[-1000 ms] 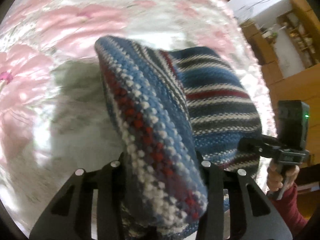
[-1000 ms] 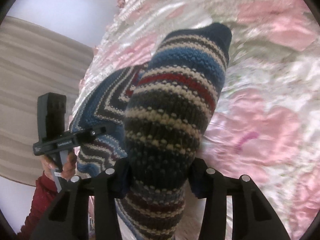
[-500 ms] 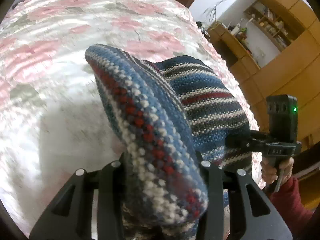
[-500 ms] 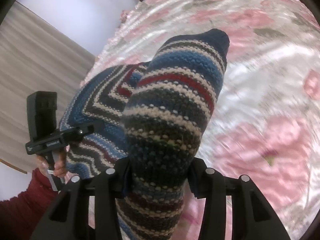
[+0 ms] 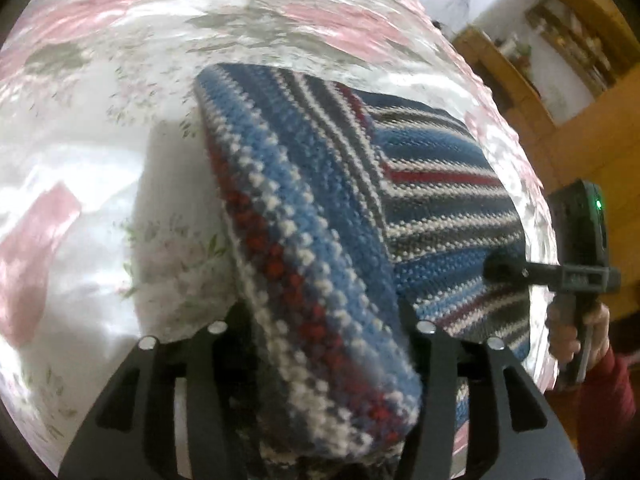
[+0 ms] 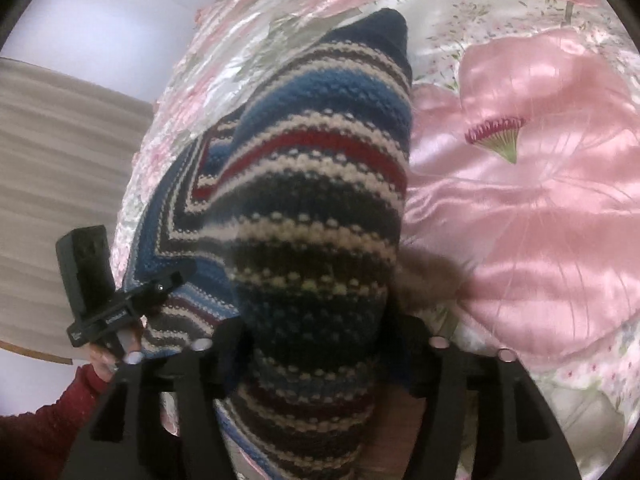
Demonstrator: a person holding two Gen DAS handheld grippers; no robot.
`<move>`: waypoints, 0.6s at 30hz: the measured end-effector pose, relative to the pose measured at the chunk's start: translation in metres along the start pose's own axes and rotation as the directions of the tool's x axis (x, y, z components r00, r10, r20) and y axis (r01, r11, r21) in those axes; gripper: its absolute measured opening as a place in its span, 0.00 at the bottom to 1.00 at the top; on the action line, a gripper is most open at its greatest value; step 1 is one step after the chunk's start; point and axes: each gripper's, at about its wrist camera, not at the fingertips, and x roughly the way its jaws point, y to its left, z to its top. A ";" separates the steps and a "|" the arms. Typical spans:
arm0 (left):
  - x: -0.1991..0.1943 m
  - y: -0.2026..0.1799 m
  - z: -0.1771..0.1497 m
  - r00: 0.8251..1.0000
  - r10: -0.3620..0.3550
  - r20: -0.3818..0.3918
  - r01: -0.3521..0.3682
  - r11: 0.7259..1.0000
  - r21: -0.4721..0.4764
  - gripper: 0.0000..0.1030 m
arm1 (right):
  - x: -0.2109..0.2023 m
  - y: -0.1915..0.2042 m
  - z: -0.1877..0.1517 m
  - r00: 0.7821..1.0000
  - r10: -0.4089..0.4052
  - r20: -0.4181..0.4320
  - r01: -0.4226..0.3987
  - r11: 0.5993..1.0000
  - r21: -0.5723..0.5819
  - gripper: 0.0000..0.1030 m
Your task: Fold small clothes
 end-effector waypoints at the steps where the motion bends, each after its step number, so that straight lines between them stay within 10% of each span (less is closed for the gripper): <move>1: -0.007 -0.003 -0.001 1.000 0.025 0.010 -0.025 1.000 0.007 0.59 | -0.004 0.003 -0.004 1.000 -0.016 -0.002 0.016 1.000 0.003 0.68; 9: -0.053 -0.020 -0.047 0.987 0.151 0.050 -0.153 0.987 0.041 0.81 | -0.031 0.013 -0.061 0.998 -0.061 -0.021 0.061 0.997 0.042 0.79; 13: -0.052 -0.019 -0.070 0.975 0.219 0.043 -0.221 0.975 0.035 0.80 | -0.026 0.010 -0.084 0.998 -0.049 -0.049 0.053 0.995 0.084 0.39; 18: -0.039 0.001 -0.081 0.979 0.205 -0.001 -0.205 0.978 -0.048 0.77 | -0.027 0.008 -0.093 0.997 -0.081 -0.012 0.082 0.991 0.105 0.29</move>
